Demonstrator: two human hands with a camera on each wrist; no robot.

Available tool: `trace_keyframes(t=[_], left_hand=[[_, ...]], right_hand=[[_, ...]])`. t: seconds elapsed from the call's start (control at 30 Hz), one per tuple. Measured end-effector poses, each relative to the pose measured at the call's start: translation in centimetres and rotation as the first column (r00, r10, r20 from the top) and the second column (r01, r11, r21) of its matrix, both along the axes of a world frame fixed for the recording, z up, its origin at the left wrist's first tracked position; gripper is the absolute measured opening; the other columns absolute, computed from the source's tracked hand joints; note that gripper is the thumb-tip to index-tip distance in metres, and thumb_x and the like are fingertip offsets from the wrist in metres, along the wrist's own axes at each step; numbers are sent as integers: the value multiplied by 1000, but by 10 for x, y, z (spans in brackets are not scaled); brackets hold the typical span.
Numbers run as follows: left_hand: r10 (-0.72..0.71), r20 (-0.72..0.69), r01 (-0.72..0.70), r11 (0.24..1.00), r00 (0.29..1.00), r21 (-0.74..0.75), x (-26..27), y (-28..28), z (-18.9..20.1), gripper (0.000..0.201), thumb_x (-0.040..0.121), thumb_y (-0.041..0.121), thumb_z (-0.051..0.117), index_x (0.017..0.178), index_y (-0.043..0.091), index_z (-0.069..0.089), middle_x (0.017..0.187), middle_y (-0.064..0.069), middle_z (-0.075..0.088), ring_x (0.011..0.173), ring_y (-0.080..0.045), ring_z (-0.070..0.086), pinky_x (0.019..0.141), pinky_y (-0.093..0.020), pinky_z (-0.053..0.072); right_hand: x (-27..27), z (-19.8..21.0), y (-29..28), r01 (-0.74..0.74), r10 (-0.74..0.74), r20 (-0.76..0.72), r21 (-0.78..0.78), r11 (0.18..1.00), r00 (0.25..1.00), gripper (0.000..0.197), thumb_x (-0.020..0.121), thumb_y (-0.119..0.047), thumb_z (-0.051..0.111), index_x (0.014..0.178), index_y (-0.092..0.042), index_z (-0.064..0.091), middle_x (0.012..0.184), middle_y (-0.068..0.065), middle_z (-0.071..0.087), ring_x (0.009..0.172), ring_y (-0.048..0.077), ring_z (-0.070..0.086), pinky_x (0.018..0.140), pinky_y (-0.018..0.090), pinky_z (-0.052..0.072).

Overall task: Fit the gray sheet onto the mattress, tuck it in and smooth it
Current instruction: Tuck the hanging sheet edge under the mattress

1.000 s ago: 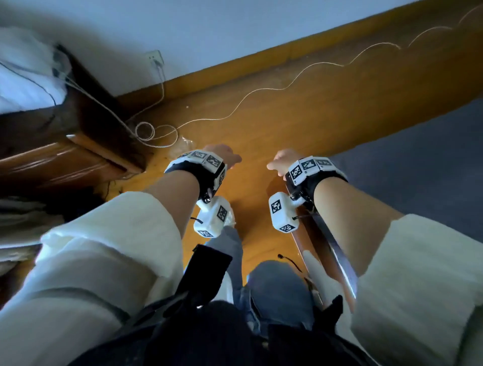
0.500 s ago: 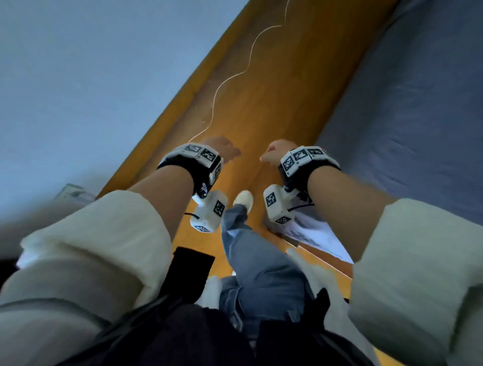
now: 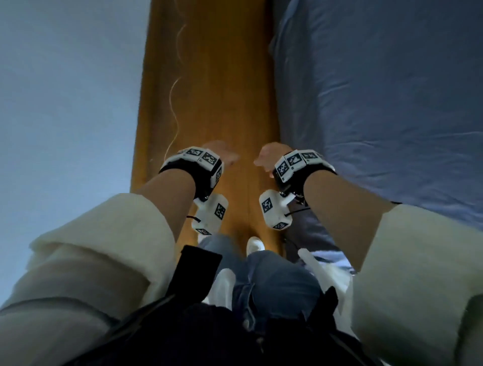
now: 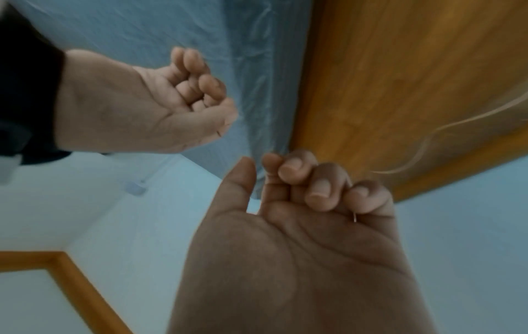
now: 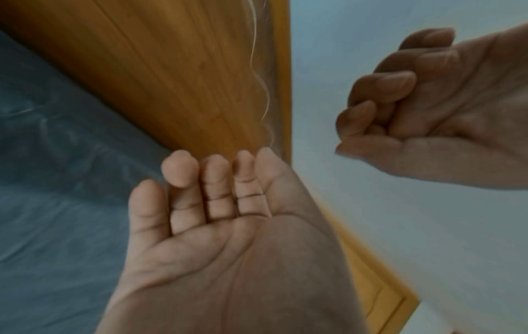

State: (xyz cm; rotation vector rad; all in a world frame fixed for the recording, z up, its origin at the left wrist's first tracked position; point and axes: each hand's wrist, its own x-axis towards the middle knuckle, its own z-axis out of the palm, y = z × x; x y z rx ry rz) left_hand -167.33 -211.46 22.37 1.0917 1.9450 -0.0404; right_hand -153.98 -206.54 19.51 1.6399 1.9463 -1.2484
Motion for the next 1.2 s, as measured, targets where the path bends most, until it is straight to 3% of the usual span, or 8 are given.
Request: trace_keyframes(t=[0.17, 0.3, 0.53, 0.73, 0.87, 0.97, 1.03, 1.2], left_hand=[[-411, 35, 412, 911, 911, -5, 48, 78, -10, 35, 90, 34, 51, 58, 18, 50, 62, -1, 51, 71, -22, 53, 69, -29, 38], [-685, 58, 686, 727, 726, 4, 64, 115, -10, 35, 90, 32, 49, 59, 18, 49, 64, 0, 52, 74, -21, 54, 68, -28, 37], [-907, 84, 911, 411, 412, -36, 77, 139, -56, 27, 89, 31, 48, 87, 7, 62, 95, -14, 66, 95, -30, 63, 78, -33, 46], [-990, 121, 996, 67, 74, -61, 144, 91, -94, 22, 87, 30, 51, 84, 12, 63, 96, -11, 67, 87, -27, 62, 71, -29, 46], [-988, 55, 987, -149, -145, -65, 190, 61, -119, 16, 88, 30, 51, 81, 18, 58, 86, -4, 57, 79, -22, 52, 52, -23, 32], [-956, 13, 952, -292, -292, -88, 220, 51, -144, 14, 88, 31, 51, 84, 22, 60, 88, 0, 56, 84, -22, 53, 65, -26, 35], [-945, -14, 940, -325, -328, -101, 237, 51, -161, 14, 88, 31, 51, 87, 23, 62, 91, 1, 58, 87, -23, 56, 69, -27, 36], [-934, -177, 947, -320, -309, 37, 285, 55, -211, 32, 84, 16, 56, 115, 21, 55, 133, -2, 45, 123, -27, 44, 98, -38, 35]], right_hand=[[58, -5, 23, 410, -409, 54, -4, 912, 911, 35, 88, -23, 59, 118, -3, 59, 118, 17, 61, 105, 30, 59, 95, 38, 46], [86, -11, 12, 693, -687, 148, 13, 721, 712, 38, 86, -24, 62, 118, -3, 60, 122, 19, 61, 113, 34, 59, 94, 38, 48], [81, -45, -37, 798, -746, 326, -44, 601, 580, 38, 92, -31, 51, 121, -8, 60, 128, 11, 59, 119, 29, 54, 91, 32, 45], [111, -59, -113, 961, -922, 278, -3, 278, 268, 10, 89, -18, 57, 81, -16, 61, 114, 17, 65, 108, 30, 60, 85, 31, 46], [128, -91, -146, 991, -957, 258, -23, 132, 134, 24, 91, -20, 55, 105, -4, 66, 112, 18, 65, 106, 31, 60, 88, 33, 48], [142, -125, -166, 994, -969, 236, -97, 53, 75, 17, 89, -17, 54, 78, -9, 63, 94, 19, 66, 91, 29, 63, 70, 28, 50], [150, -149, -177, 992, -972, 234, -122, -29, 0, 26, 88, -16, 53, 62, -14, 51, 83, 14, 62, 80, 25, 60, 57, 22, 42], [162, -193, -194, 957, -956, 218, -169, -235, -196, 14, 86, -15, 54, 72, -16, 56, 89, 12, 63, 87, 29, 63, 69, 29, 47]])
